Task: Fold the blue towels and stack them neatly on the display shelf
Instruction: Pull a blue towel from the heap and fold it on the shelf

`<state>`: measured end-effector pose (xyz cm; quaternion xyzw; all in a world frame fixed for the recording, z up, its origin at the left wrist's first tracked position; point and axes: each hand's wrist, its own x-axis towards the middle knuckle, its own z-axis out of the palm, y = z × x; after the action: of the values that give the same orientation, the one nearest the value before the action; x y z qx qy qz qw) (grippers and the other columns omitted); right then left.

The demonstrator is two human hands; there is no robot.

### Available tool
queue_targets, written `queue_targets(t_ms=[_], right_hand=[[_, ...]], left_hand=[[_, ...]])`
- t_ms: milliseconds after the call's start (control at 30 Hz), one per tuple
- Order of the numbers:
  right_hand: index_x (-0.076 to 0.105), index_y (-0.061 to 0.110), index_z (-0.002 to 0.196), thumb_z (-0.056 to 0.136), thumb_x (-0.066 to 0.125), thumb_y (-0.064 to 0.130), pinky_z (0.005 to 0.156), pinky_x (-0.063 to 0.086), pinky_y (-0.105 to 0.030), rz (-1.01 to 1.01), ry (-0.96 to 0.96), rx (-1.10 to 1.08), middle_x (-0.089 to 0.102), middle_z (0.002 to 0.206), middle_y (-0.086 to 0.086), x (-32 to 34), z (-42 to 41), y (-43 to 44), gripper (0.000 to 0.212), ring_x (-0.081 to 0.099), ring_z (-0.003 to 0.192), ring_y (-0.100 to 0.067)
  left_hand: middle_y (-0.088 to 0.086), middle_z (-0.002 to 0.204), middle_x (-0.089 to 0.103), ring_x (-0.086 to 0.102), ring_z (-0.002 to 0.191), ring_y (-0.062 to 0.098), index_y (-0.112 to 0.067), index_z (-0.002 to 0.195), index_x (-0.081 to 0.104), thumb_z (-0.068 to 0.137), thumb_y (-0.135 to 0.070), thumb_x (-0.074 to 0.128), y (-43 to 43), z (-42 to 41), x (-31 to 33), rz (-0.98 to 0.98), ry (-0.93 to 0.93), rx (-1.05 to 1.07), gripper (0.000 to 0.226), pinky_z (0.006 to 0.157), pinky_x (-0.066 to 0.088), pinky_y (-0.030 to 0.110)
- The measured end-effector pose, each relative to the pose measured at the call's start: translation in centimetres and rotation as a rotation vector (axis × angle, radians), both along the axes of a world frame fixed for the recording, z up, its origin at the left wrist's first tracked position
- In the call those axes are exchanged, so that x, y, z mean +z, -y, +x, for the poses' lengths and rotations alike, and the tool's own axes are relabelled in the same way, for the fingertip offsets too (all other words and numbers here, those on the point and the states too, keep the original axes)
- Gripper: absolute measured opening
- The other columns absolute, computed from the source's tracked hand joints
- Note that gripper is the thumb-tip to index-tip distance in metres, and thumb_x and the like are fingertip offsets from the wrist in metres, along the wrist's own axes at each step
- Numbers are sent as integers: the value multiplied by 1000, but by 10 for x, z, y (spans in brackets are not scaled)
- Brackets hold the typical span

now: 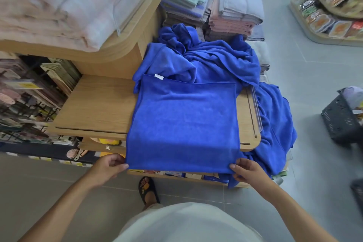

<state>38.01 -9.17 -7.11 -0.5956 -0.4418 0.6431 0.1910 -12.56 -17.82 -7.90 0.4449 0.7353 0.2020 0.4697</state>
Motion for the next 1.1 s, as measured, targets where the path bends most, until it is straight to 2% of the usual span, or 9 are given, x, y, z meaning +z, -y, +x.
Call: queue_targets(t_ms=[133, 267, 367, 467, 567, 700, 867, 1000, 1100], right_hand=[[71, 18, 89, 90, 77, 25, 80, 63, -38, 55, 179, 64, 74, 76, 4, 0, -1, 0, 9, 70, 70, -13], [64, 38, 76, 95, 65, 26, 69, 50, -19, 281, 560, 410, 71, 75, 13, 27, -5, -8, 22, 65, 73, -3], [64, 34, 81, 96, 60, 41, 63, 45, -17, 278, 730, 685, 66, 78, 14, 71, -11, -18, 17, 60, 73, -4], [62, 21, 76, 96, 57, 46, 50, 44, -15, 245, 678, 824, 62, 61, 10, 116, -23, -34, 32, 55, 53, -4], [65, 18, 72, 94, 61, 40, 57, 54, -21, 324, 583, 719, 71, 71, 3, 146, -39, -63, 32, 66, 58, -8], [71, 27, 93, 96, 64, 22, 65, 52, -22, 643, 545, 475, 72, 93, 13, 157, -60, -123, 9, 71, 68, -6], [45, 28, 149, 97, 58, 24, 91, 52, -41, 766, 849, 446, 46, 150, 2, 140, -80, -187, 53, 61, 119, -24], [43, 27, 148, 99, 52, 29, 89, 54, -45, 692, 1003, 520, 50, 143, -2, 127, -85, -205, 50, 59, 122, -29], [60, 27, 127, 98, 54, 29, 79, 52, -38, 729, 1014, 506, 58, 125, 1, 124, -83, -210, 31, 62, 111, -24]], left_hand=[[-20, 83, 73, 69, 80, -1, -33, 86, 73, 90, -33, 74, 7, 6, 2, 17, -253, -131, 5, 74, 56, 32], [-25, 71, 66, 61, 58, 2, -35, 78, 66, 90, -30, 73, 1, 8, 32, 203, -455, -27, 16, 61, 51, 32], [-20, 68, 65, 61, 54, 8, -34, 81, 65, 92, -32, 70, -21, 12, 65, 358, -530, 57, 13, 55, 50, 32], [-20, 70, 66, 61, 58, 3, -35, 84, 66, 94, -39, 63, -53, 19, 96, 432, -586, 72, 11, 53, 50, 28], [-22, 75, 65, 59, 65, 1, -37, 90, 69, 94, -48, 59, -98, 28, 115, 397, -632, 68, 15, 54, 43, 24], [-8, 100, 73, 68, 95, 17, -25, 105, 74, 91, -47, 66, -161, 43, 116, 273, -485, 24, 27, 81, 54, 35], [14, 110, 68, 66, 105, 31, -1, 121, 60, 83, -25, 82, -201, 60, 106, 301, -266, 204, 49, 96, 50, 43], [18, 119, 60, 62, 110, 30, 2, 136, 42, 81, -12, 83, -214, 65, 106, 351, -79, 365, 70, 99, 48, 40], [10, 90, 60, 58, 90, 24, -3, 111, 55, 82, -9, 82, -218, 61, 106, 373, -31, 380, 40, 84, 47, 34]])
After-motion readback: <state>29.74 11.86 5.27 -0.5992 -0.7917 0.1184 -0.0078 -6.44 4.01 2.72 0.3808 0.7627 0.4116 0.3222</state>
